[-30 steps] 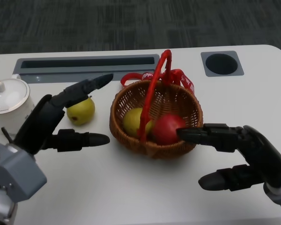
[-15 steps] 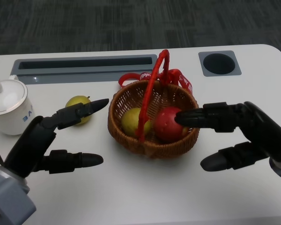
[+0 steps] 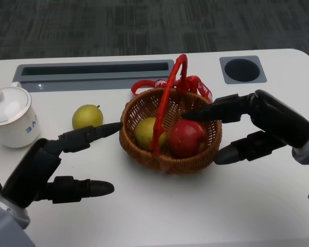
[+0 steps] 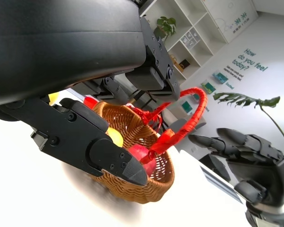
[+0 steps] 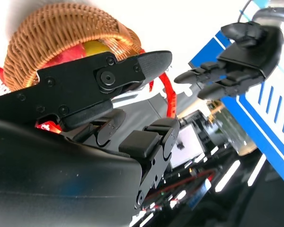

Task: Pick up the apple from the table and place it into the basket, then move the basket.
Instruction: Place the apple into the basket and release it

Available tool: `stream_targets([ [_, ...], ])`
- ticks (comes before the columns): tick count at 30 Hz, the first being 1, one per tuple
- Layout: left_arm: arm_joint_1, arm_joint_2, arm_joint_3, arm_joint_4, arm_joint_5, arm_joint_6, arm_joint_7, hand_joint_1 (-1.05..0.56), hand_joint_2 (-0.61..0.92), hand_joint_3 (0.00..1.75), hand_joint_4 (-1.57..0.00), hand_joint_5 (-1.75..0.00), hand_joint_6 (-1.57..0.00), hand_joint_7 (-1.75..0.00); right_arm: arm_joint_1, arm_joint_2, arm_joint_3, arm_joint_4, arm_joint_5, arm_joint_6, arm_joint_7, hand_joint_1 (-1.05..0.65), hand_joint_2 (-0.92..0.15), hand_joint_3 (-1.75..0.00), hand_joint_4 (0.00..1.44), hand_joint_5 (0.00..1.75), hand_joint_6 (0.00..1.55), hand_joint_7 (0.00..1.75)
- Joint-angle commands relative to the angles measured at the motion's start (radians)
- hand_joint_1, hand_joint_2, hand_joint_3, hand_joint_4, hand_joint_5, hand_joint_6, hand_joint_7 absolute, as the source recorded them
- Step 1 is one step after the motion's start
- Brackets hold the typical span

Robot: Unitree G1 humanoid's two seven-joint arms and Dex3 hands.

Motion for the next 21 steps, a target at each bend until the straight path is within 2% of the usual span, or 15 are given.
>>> stream_targets([
  [1,0.016,0.015,0.005,-0.013,-0.022,-0.006,-0.016,-0.34,0.75,0.0,-0.62,-0.02,-0.62,-0.01,-0.043,-0.02,0.008,0.025,-0.069,0.027,-0.033,-0.6,-0.92,-0.03,0.73,0.01,0.69,0.01],
  [8,0.034,0.014,0.013,-0.032,-0.02,0.011,-0.009,-0.35,0.74,0.0,-0.62,-0.01,-0.63,-0.01,-0.084,-0.029,0.03,0.065,-0.203,0.048,-0.128,-0.61,-0.92,-0.02,0.77,0.02,0.71,0.01],
  [14,0.051,0.014,0.035,-0.059,0.014,0.027,0.018,-0.33,0.73,0.0,-0.62,-0.01,-0.61,0.0,-0.079,-0.071,0.058,0.061,-0.29,0.022,-0.202,-0.62,-0.92,-0.04,0.81,0.03,0.73,0.01],
  [18,0.055,0.014,0.052,-0.065,0.014,0.039,0.026,-0.3,0.73,0.0,-0.59,0.0,-0.57,0.0,-0.061,-0.079,0.067,0.047,-0.274,0.02,-0.189,-0.62,-0.92,-0.04,0.81,0.02,0.71,0.0],
  [21,0.048,0.016,0.063,-0.051,0.018,0.034,0.034,-0.3,0.73,0.0,-0.55,0.0,-0.54,0.0,-0.029,-0.061,0.064,0.022,-0.177,0.046,-0.116,-0.61,-0.91,-0.02,0.79,0.01,0.68,0.0],
])
